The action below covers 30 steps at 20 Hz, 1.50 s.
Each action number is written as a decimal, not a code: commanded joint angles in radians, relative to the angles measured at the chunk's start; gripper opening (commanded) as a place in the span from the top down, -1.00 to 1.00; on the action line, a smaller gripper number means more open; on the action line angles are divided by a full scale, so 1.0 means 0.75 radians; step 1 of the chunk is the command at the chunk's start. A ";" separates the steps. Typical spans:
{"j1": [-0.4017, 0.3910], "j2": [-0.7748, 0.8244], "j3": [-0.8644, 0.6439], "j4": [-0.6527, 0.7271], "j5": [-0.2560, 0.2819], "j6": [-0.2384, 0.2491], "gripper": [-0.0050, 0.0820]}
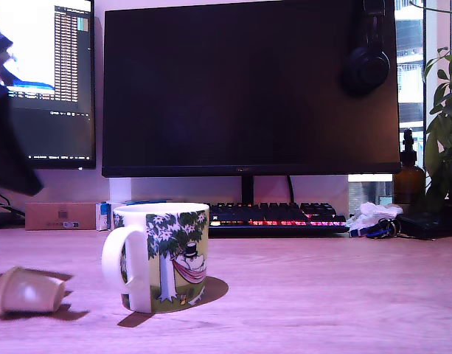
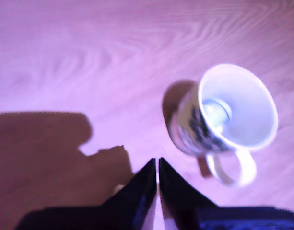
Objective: Pick up the coffee capsules on the table and drop them inside the coffee cup
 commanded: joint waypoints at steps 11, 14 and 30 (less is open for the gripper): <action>-0.116 -0.247 -0.001 -0.068 -0.090 -0.095 0.94; -0.117 -0.251 0.000 -0.124 -0.089 -0.060 0.94; -0.116 -0.164 0.156 -0.637 -0.402 0.975 -0.45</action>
